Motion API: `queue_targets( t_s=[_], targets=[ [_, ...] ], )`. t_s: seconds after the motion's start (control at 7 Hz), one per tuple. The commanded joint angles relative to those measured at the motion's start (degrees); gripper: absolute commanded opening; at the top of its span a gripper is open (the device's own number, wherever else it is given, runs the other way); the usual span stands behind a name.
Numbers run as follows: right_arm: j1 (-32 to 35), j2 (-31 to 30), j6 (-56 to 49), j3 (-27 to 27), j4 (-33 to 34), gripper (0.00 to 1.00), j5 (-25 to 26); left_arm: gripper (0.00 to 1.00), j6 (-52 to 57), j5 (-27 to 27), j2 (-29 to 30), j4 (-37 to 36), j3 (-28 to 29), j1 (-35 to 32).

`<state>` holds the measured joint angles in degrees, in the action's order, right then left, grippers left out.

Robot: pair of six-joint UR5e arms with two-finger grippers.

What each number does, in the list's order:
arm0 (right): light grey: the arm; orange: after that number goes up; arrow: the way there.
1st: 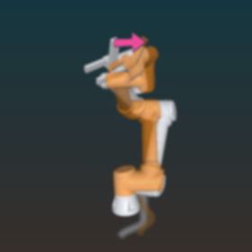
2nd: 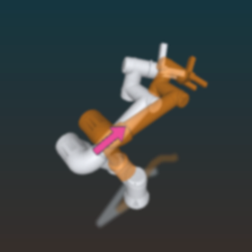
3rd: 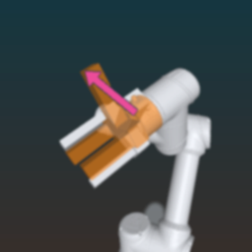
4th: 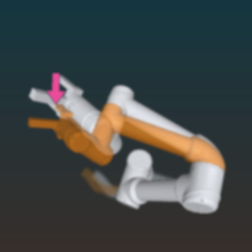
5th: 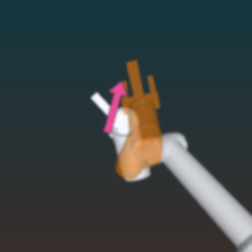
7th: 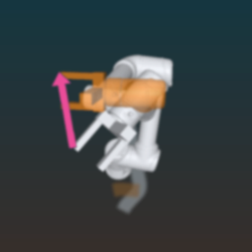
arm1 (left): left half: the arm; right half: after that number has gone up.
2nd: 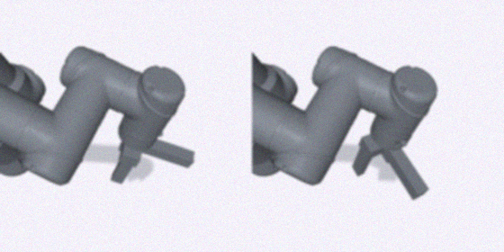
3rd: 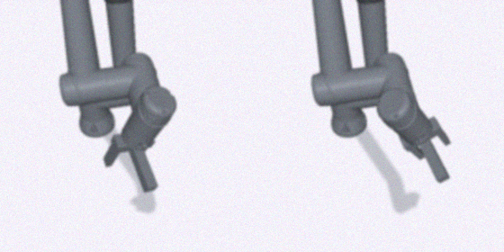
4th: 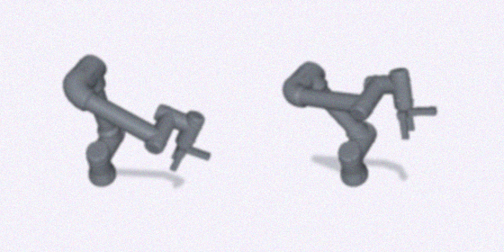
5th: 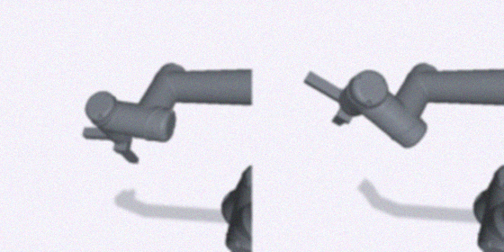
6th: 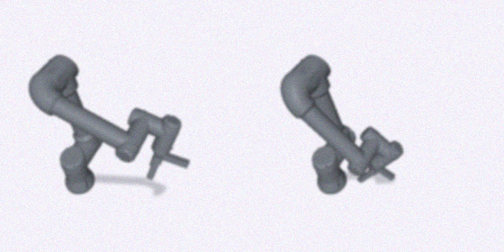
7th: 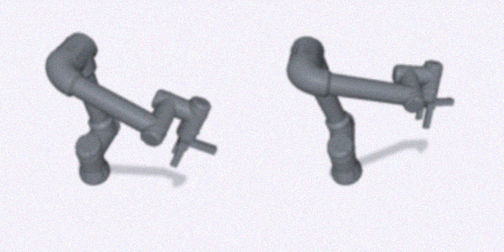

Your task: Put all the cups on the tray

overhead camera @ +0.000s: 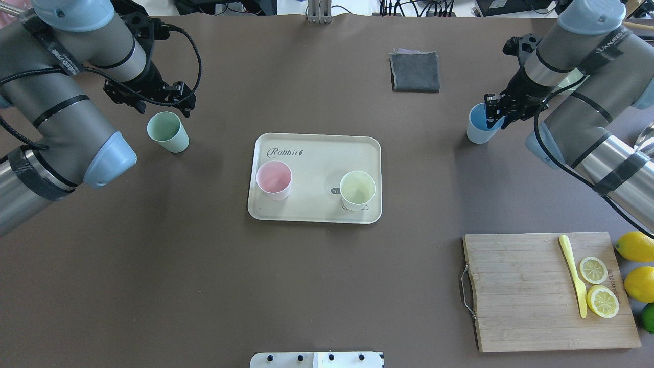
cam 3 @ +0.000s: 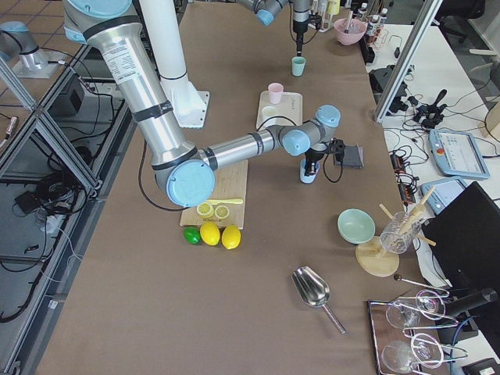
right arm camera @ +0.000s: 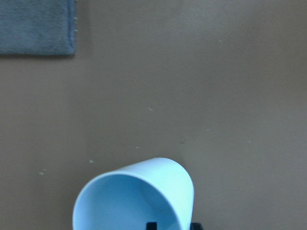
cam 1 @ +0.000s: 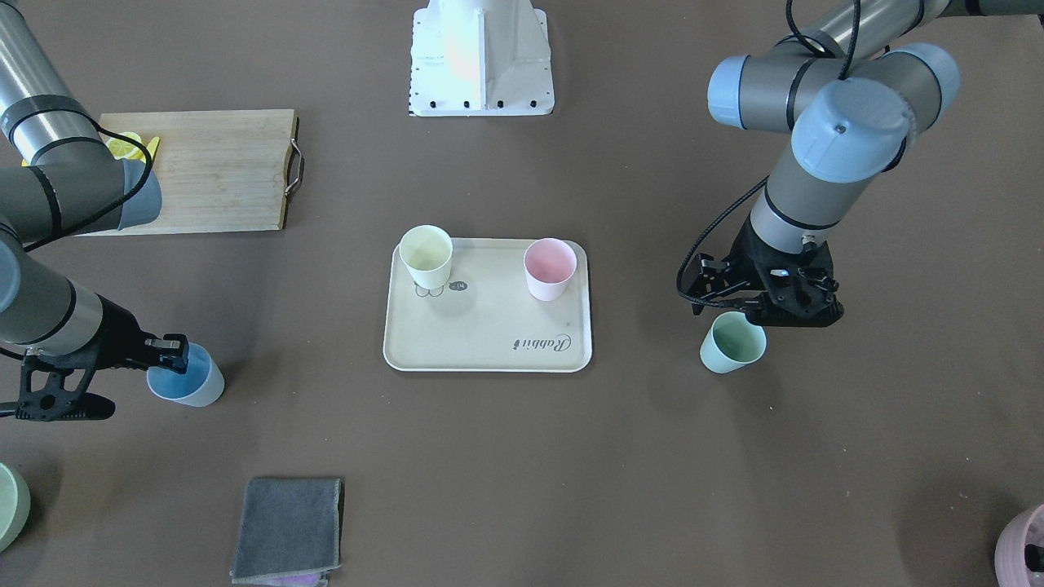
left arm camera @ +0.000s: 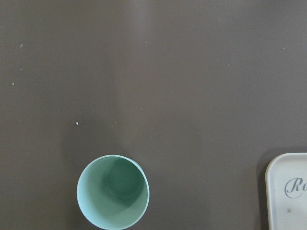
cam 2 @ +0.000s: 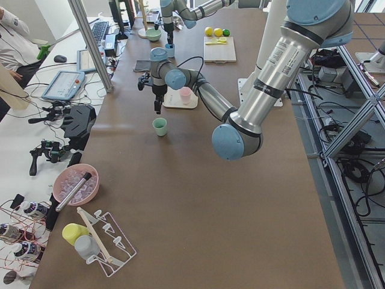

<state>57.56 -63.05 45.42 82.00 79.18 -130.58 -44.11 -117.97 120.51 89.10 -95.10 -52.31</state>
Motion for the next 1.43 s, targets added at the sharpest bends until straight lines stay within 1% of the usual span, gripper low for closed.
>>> queue_targets(
  t_s=[0.0, 0.29, 0.43, 0.57, 0.71, 0.86, 1.0, 1.14, 1.29],
  targets=[
    [-4.2, 7.1, 12.6, 1.8, 0.4, 0.00, -0.8, 0.98, 6.6, 0.0, -3.2, 2.0, 3.0, -1.3],
    [-9.1, 11.7, 21.3, 1.9, 0.3, 0.00, 0.5, 0.95, 6.5, 0.0, -3.8, 6.1, 7.0, -1.3],
    [-11.5, 13.0, 23.5, 1.8, 0.3, 0.00, 2.5, 0.85, 6.1, 0.0, -3.8, 6.2, 7.8, -1.2],
    [-13.4, 13.2, 23.8, 1.8, -0.2, 0.00, 3.2, 0.75, 6.0, -0.1, -3.7, 6.3, 8.3, -1.0],
    [-15.0, 13.6, 25.8, 1.9, -0.2, 0.00, 4.5, 0.62, 5.7, -0.2, -3.6, 6.8, 8.6, -0.9],
    [-16.2, 13.3, 26.0, 1.7, -0.2, 0.00, 6.5, 0.43, 5.6, -0.4, -3.4, 6.8, 8.9, -0.9],
    [-16.3, 13.2, 26.1, 1.8, -0.1, 0.00, 6.9, 0.13, 3.3, -0.6, -2.7, 6.8, 8.8, -0.7],
    [-16.3, 13.2, 25.9, 1.6, 0.1, 0.57, 6.9, 0.00, 0.9, -0.7, -1.6, 6.8, 8.7, 0.2],
    [-15.7, 13.1, 25.2, 2.9, 0.0, 1.00, 6.7, 0.00, 0.8, -0.9, -1.5, 6.7, 8.3, 0.5]
  ],
)
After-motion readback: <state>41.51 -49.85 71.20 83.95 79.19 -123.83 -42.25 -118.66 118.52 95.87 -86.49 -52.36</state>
